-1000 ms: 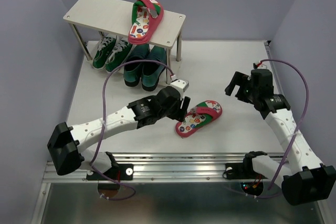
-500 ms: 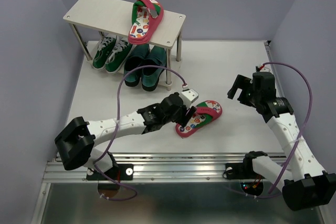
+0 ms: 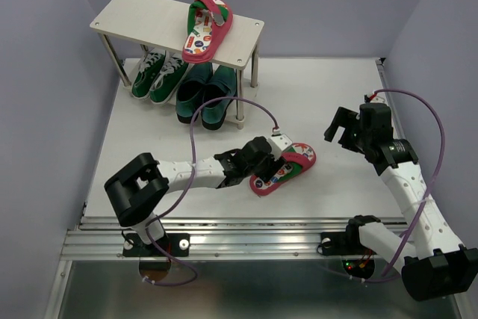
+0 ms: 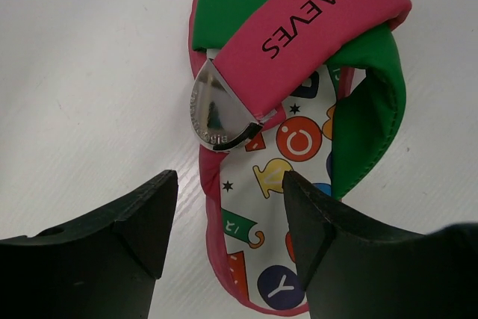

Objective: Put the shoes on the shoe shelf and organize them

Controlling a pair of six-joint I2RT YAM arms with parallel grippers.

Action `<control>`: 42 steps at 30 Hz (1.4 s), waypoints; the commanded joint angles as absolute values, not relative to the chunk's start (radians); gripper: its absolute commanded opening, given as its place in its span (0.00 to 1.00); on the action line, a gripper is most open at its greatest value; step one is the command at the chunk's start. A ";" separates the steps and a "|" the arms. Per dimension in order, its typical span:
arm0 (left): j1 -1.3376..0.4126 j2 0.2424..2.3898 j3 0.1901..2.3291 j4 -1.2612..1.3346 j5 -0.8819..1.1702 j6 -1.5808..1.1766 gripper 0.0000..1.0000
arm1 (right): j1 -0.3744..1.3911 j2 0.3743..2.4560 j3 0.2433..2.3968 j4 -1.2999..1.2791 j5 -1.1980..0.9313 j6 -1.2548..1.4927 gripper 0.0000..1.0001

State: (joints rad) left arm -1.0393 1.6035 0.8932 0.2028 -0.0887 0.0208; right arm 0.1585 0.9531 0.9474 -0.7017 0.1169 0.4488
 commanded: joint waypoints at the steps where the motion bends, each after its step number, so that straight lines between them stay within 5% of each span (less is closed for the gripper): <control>1: -1.046 1.634 0.946 0.278 -0.113 0.061 0.68 | 0.161 0.930 0.951 -0.698 0.135 0.439 1.00; 15: -1.045 1.776 1.025 0.370 -0.068 0.064 0.54 | 0.161 0.939 0.950 -0.701 0.141 0.434 1.00; 18: -1.045 1.805 1.049 0.353 -0.063 0.067 0.41 | 0.161 0.937 0.946 -0.701 0.141 0.436 1.00; 19: -1.043 1.815 1.063 0.336 -0.061 0.067 0.20 | 0.161 0.936 0.945 -0.701 0.141 0.437 1.00; 21: -1.043 1.821 1.087 0.308 -0.069 0.064 0.00 | 0.161 0.934 0.945 -0.701 0.143 0.437 1.00; 42: -1.020 1.217 1.074 -0.060 -0.109 -0.110 0.00 | 0.161 0.847 0.957 -0.695 0.327 0.485 1.00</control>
State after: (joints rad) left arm -1.0328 1.3216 1.0107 -0.0067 -0.1387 -0.0635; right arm 0.1585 0.8722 0.9470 -0.7078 0.2440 0.4660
